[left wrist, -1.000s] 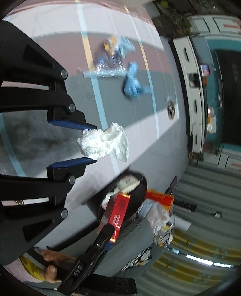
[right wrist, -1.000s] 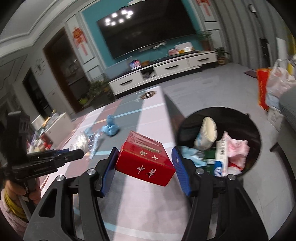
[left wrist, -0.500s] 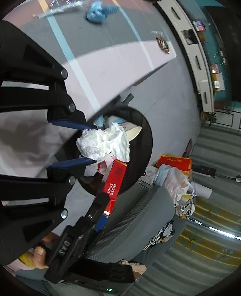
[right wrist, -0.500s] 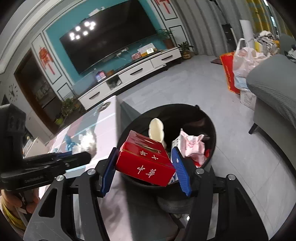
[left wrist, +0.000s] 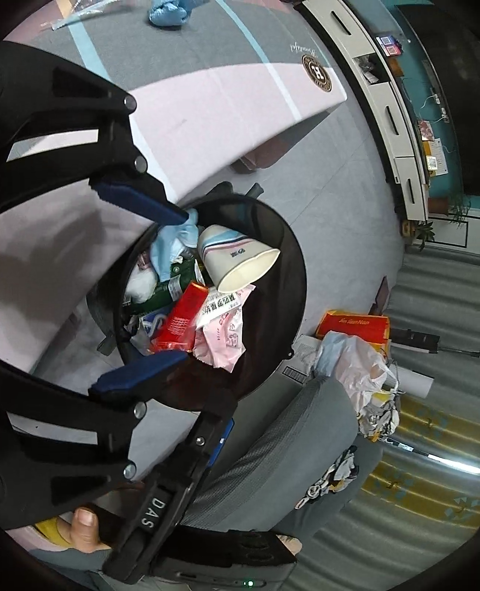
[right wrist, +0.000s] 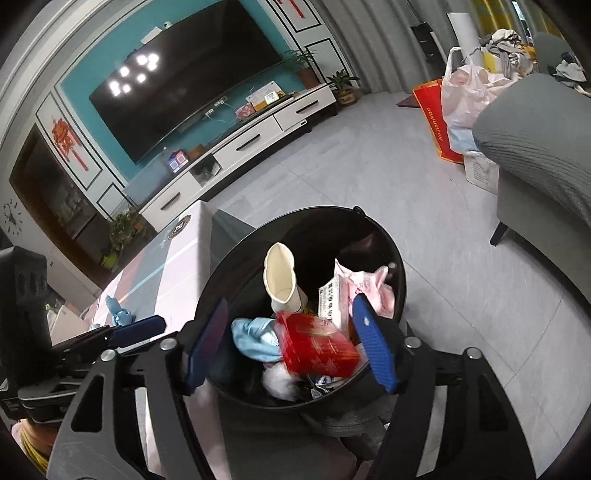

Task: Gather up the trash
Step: 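Carry the tissue and red box over the black bin and open both tools, then move both tools back over the plastic bags and blue cloth on the table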

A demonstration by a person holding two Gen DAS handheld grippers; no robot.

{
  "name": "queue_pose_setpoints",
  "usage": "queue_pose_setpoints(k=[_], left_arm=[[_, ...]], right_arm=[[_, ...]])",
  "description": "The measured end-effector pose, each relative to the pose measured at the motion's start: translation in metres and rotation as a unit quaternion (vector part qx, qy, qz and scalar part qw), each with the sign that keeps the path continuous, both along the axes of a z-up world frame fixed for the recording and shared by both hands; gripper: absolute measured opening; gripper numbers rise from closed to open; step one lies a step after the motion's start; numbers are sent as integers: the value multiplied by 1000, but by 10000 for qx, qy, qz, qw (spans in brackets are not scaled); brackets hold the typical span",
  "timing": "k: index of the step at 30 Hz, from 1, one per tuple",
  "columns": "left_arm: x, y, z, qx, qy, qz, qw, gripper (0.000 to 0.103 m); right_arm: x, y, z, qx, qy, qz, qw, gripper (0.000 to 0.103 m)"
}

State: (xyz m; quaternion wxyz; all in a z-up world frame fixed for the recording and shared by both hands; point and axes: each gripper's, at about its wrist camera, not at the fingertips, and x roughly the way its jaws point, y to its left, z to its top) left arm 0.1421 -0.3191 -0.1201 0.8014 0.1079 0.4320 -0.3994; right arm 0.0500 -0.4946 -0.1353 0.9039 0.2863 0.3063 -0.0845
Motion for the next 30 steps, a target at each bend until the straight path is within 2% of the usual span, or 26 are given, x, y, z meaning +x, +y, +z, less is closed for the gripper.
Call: queue_pose_setpoints(k=[4,7,10,13,16,19,22,26,30], left_arm=[[-7,31,6,-71,-75,145,9998,81],[-16,60,7,-73,-73,324,9994,83],[-25,90,5,33,-139,618,9980,85],[-30,132,2,212,-150,1175,9927,85],[-31,181,-3,336,24,1824,9826,87],[-34,236,-7,613,50,2569,9645,87],[-40,280,-7,615,144,3088,9490,87],[-50,321,-2,601,95,3544,9331,88],[-58,338,9,537,-77,3820,9226,92]], right_arm=[[-8,8,0,72,61,49,9999,72],[-14,18,0,88,105,160,9998,72],[-17,34,0,91,173,345,9992,72],[-17,52,1,27,275,562,9980,72],[-12,77,4,-45,351,857,9957,72],[-9,97,7,-117,387,1102,9931,72],[-1,123,10,-187,419,1406,9890,72],[10,159,16,-283,456,1802,9822,72],[18,193,22,-407,480,2120,9752,72]])
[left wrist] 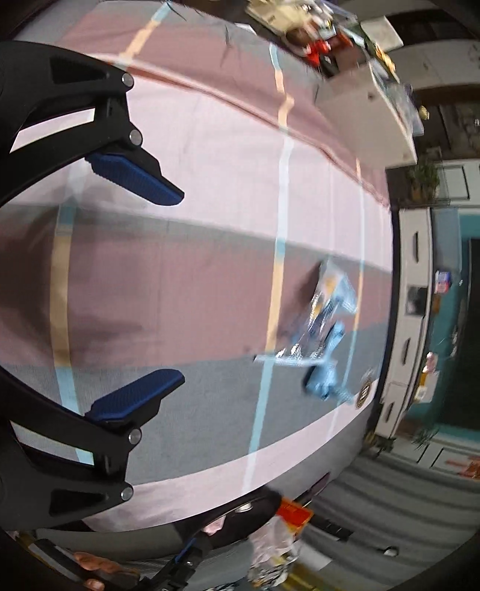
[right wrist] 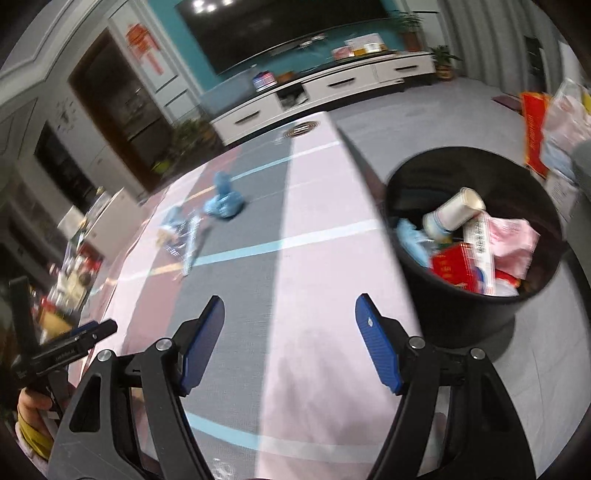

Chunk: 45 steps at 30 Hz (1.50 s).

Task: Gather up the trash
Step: 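Move both tools back over the plastic bags and blue cloth on the table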

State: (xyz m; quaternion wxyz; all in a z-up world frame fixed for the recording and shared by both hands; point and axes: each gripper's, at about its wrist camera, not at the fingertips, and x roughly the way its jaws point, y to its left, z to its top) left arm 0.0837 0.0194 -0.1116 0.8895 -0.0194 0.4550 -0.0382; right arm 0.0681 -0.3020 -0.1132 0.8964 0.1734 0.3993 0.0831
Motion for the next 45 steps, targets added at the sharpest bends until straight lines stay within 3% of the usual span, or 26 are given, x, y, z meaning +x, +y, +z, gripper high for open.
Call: queue_pose_setpoints(k=[8,29,36,45], left_arm=[[-9,24,6,-129,-181,175,9996,92],[15,53,-9,-497,-53,358,9981,93],[42,39,-12,-573,-19,197,9982,93],[99,15,-13,-1119,-61,195,9935,92]], right_arm=[[14,52,8,-289,7,453,9986,73],[70,108,5,-594,4,880,9944,73],[93,113,-3,-635,-12,906,9939,73],[144,103,-14,-524,-54,651,9965,74]])
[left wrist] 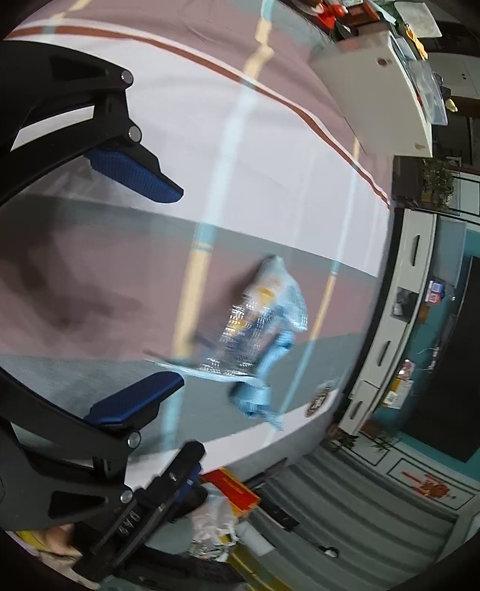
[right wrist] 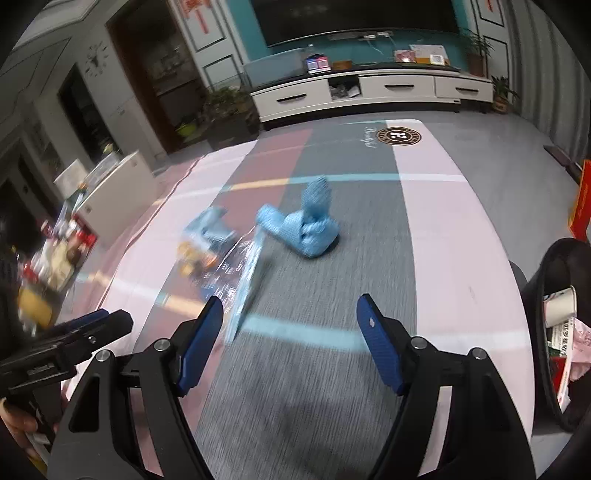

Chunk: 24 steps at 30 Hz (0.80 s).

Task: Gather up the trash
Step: 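Move both tools back over the plastic bags and blue cloth on the table, then grasp the clear plastic bag with the left tool while the right tool grasps the blue cloth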

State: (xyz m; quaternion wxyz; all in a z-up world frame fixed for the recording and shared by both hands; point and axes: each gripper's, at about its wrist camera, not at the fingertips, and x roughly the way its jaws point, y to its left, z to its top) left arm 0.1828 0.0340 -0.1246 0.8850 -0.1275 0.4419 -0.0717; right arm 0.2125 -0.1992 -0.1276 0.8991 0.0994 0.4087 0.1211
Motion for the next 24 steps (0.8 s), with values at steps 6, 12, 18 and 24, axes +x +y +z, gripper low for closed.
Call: queue_pose_setpoints(k=[6,12,18,24], left_arm=[[37,-13,-8,-174,74,161,9997,76],[59,-24,-18,-207,143,232,9994,58],[70,-32,-29,-58,223,213,9995,29],[63,-32,-28,-150,108,117,9998,14]], right_arm=[[40,2,-7,22,-16,-87,10000,74],[75,10,-15,-133,-32,-73,9999,73],[90,22,-28,-498,90,68,9987,45],[76,16,-24,-555,5,43,9984,24]])
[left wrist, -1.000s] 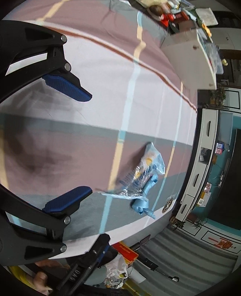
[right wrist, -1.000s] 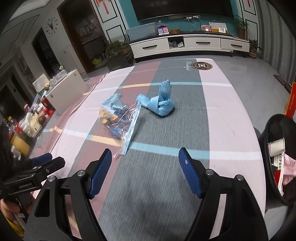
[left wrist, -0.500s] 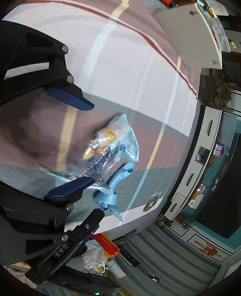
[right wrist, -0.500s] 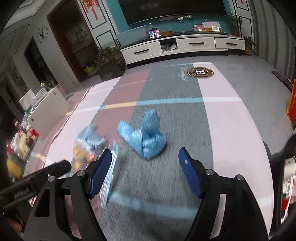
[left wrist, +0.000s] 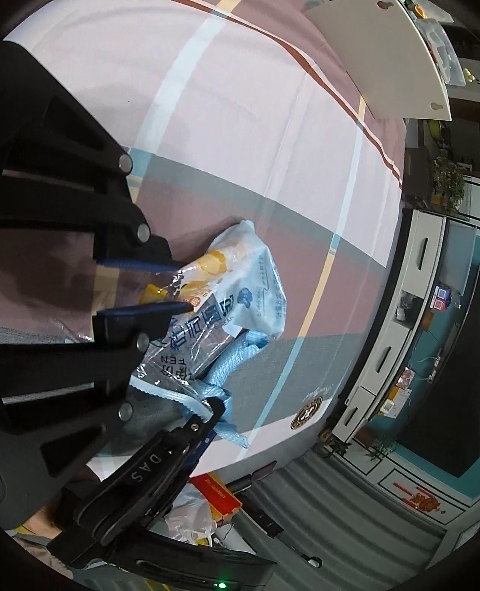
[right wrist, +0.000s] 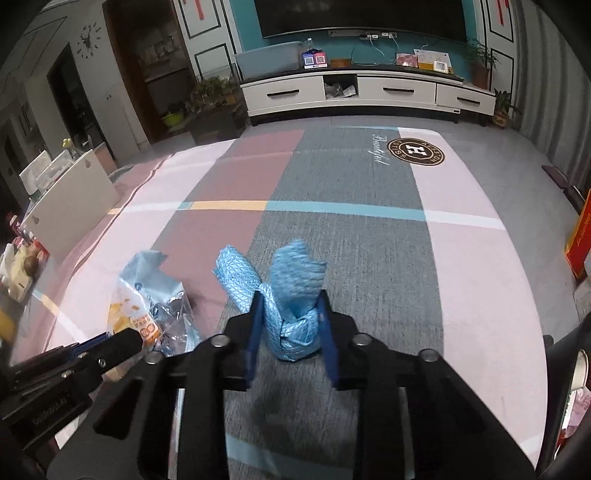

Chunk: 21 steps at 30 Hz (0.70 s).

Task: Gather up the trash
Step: 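Grasp the clear plastic bag with the left tool while the right tool grasps the blue cloth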

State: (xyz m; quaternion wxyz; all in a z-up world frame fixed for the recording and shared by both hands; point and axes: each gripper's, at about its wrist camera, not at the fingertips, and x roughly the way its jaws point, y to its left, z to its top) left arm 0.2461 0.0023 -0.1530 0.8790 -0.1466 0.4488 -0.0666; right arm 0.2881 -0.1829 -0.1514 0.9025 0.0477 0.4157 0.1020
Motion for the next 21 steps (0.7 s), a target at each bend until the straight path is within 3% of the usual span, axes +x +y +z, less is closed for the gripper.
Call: queue_pose_setpoints(k=[4,13,21], left_arm=[[-12,3,9,15,-162,-70,9998,4],[-52,3,36,245,-517,-388,9976,3],[-99,0,45,446,-527,-669,9954,3]], right_arm=[[-16,-10,6,125,-59,-132,9998,23],[-78,-39,31,423,-311,-367,9979,23],[-136,-57,45,517,-420,-512,9965,23]])
